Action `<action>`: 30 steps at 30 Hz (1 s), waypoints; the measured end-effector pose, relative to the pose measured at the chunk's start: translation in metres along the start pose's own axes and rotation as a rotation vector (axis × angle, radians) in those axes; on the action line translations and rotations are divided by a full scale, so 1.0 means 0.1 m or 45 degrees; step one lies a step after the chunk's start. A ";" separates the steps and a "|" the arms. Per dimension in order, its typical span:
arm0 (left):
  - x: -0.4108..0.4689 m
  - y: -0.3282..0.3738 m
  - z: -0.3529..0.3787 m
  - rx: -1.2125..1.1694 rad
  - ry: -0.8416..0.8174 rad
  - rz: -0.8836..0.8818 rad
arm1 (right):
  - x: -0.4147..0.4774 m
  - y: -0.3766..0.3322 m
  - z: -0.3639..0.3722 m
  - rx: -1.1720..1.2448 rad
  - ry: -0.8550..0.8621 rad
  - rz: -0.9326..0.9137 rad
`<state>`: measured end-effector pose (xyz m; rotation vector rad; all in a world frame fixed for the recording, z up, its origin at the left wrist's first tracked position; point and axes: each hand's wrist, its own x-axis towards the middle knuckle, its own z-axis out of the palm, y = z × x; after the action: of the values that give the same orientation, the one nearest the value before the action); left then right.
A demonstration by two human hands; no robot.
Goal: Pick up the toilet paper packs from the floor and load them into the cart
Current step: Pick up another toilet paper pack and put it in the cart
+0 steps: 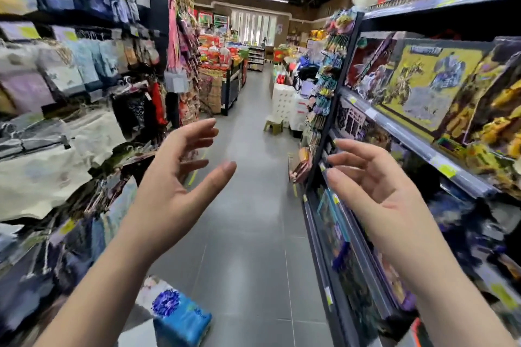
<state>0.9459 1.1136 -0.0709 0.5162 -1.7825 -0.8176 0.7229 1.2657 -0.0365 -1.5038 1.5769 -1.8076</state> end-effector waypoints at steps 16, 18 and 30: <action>1.53 -1.55 0.89 0.326 0.211 -0.175 | 2.58 2.11 0.02 0.227 -0.349 0.005; 1.79 -1.70 1.07 0.372 0.234 -0.209 | 2.99 2.34 -0.05 0.262 -0.391 0.003; 2.66 -2.56 1.11 0.524 0.469 -0.436 | 4.58 3.27 0.59 0.436 -0.761 0.070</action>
<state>0.7392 0.7904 -0.1123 1.1893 -1.5352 -0.5326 0.4630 0.7673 -0.1006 -1.6049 0.9574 -1.3284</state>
